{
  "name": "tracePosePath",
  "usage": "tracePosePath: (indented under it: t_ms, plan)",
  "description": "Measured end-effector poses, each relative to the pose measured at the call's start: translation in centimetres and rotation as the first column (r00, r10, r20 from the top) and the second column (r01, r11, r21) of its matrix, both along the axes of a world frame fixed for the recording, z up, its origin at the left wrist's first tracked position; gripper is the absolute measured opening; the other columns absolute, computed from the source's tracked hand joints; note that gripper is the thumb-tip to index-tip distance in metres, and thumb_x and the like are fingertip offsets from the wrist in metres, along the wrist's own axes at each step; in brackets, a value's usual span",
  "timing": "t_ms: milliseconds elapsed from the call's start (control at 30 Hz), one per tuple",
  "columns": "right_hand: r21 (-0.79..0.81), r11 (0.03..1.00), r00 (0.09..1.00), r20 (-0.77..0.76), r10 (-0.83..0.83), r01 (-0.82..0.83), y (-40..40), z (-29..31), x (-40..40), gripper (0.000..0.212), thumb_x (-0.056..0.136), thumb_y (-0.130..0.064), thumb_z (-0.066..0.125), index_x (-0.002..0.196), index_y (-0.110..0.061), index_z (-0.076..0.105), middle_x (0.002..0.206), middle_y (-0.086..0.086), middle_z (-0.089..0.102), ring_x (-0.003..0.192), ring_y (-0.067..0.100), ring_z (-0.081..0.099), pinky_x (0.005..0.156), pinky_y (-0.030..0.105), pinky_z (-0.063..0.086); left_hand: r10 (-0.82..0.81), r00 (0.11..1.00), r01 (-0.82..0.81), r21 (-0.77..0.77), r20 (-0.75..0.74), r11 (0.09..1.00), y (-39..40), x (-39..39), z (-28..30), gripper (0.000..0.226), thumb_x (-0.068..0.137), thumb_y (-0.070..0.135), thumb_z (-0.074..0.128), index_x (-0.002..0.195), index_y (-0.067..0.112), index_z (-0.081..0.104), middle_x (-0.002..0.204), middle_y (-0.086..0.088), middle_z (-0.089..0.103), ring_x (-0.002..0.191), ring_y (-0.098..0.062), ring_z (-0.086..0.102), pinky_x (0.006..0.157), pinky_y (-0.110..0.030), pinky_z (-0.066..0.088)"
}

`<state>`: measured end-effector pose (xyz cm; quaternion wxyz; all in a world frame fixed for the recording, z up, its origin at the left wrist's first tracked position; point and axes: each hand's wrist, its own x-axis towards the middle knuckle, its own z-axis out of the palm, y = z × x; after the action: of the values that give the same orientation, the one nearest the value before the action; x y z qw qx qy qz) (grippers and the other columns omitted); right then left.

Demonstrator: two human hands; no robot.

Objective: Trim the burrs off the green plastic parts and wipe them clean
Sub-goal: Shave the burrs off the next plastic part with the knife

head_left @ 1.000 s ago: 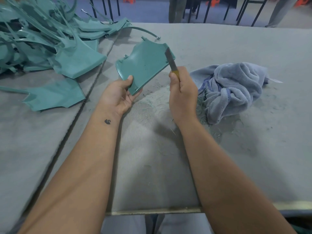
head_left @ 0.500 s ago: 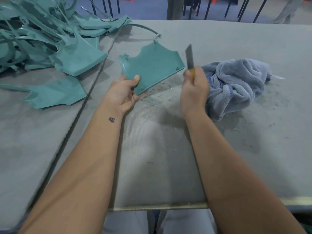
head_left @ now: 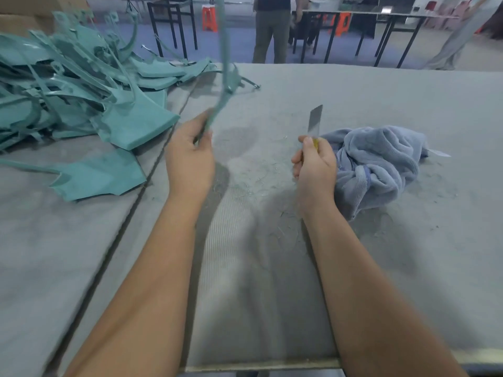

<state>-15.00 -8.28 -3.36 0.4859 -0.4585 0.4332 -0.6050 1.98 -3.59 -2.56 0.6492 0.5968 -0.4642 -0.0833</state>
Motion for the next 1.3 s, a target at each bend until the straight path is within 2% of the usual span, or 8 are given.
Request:
tracePosePath:
  t_ms: [100, 233, 367, 467, 667, 933, 1200, 1300]
  plan:
    - [0.011, 0.997, 0.996, 0.047, 0.074, -0.074, 0.2, 0.1, 0.4, 0.02, 0.099, -0.015, 0.048, 0.079, -0.017, 0.048, 0.065, -0.001, 0.046, 0.051, 0.009, 0.034, 0.046, 0.019, 0.029, 0.057, 0.915, -0.16, 0.23, 0.4, 0.96, 0.0, 0.4, -1.1, 0.049, 0.082, -0.002, 0.05, 0.119, 0.024, 0.07, 0.117, -0.003, 0.068, 0.109, -0.021, 0.059, 0.089, -0.028, 0.046]
    - [0.017, 0.996, 0.996, 0.036, 0.083, -0.083, 0.2, 0.1, 0.4, 0.022, 0.1, -0.013, 0.046, 0.078, -0.014, 0.049, 0.064, -0.002, 0.048, 0.048, 0.007, 0.039, 0.046, 0.019, 0.034, -0.029, 0.851, -0.226, 0.414, 0.525, 0.882, -0.5, 0.2, -1.9, 0.051, 0.074, -0.001, 0.053, 0.109, 0.03, 0.074, 0.117, -0.001, 0.064, 0.109, -0.025, 0.057, 0.087, -0.037, 0.048]
    - [-0.138, 0.99, 0.956, -0.287, -0.065, 0.026, 0.4, -0.1, 0.2, 0.021, 0.1, -0.017, 0.047, 0.081, -0.01, 0.053, 0.09, 0.003, 0.052, 0.078, 0.016, 0.048, 0.073, 0.04, 0.047, 0.068, 0.974, -0.117, 0.227, 0.214, 0.967, -0.3, 0.1, -1.1, 0.041, 0.075, 0.001, 0.057, 0.099, 0.03, 0.073, 0.092, 0.011, 0.069, 0.085, -0.005, 0.066, 0.079, -0.022, 0.052]
    - [-0.48, 0.876, 0.648, -0.653, -0.391, 0.045, 0.7, -0.3, 0.0, 0.019, 0.092, -0.018, 0.056, 0.077, -0.007, 0.062, 0.135, 0.008, 0.049, 0.117, 0.028, 0.044, 0.1, 0.044, 0.032, 0.038, 0.999, -0.039, -0.025, -0.027, 0.999, 0.0, 1.0, -0.1, 0.035, 0.077, -0.001, 0.067, 0.088, 0.032, 0.066, 0.088, 0.018, 0.066, 0.085, 0.004, 0.062, 0.086, -0.017, 0.05]
    - [-0.487, 0.85, 0.491, -0.801, -0.343, -0.201, 0.8, -0.8, 0.1, 0.03, 0.089, -0.02, 0.06, 0.063, -0.022, 0.046, 0.159, -0.001, 0.025, 0.147, 0.03, 0.015, 0.11, 0.044, 0.005, -0.112, 0.97, 0.072, -0.185, -0.217, 0.98, 0.3, 2.6, 0.0, 0.028, 0.082, -0.01, 0.062, 0.087, 0.017, 0.067, 0.085, 0.003, 0.069, 0.084, -0.009, 0.063, 0.088, -0.027, 0.05]
    - [-0.546, 0.816, 0.343, -0.816, -0.466, -0.191, 0.7, -1.0, 0.3, 0.017, 0.089, -0.02, 0.059, 0.074, -0.017, 0.066, 0.145, -0.005, 0.046, 0.145, 0.021, 0.025, 0.109, 0.042, 0.005, -0.385, 0.852, 0.247, -0.378, -0.355, 0.892, 0.7, 4.3, 0.4, 0.038, 0.081, -0.026, 0.041, 0.083, 0.012, 0.046, 0.075, 0.008, 0.069, 0.087, -0.013, 0.061, 0.096, -0.029, 0.043]
    - [-0.818, 0.567, 0.401, -0.553, -0.731, -0.093, 1.9, -0.1, 1.1, 0.015, 0.092, -0.017, 0.06, 0.078, -0.016, 0.067, 0.099, -0.005, 0.065, 0.097, 0.014, 0.061, 0.1, 0.043, 0.023, -0.159, 0.931, 0.081, -0.239, -0.327, 0.968, 0.7, 2.9, 0.6, 0.028, 0.096, 0.005, 0.052, 0.119, 0.021, 0.054, 0.131, 0.009, 0.055, 0.13, -0.008, 0.046, 0.1, -0.018, 0.041]
    - [-0.889, 0.453, 0.403, -0.441, -0.802, -0.071, 2.2, 0.5, 1.5, 0.018, 0.091, -0.015, 0.062, 0.074, -0.012, 0.067, 0.093, -0.003, 0.067, 0.078, 0.02, 0.063, 0.081, 0.04, 0.045, -0.037, 0.93, 0.007, -0.082, -0.365, 0.997, 0.6, 1.9, 0.6, 0.027, 0.095, 0.025, 0.052, 0.121, 0.031, 0.049, 0.138, 0.009, 0.044, 0.133, -0.011, 0.042, 0.111, -0.031, 0.039]
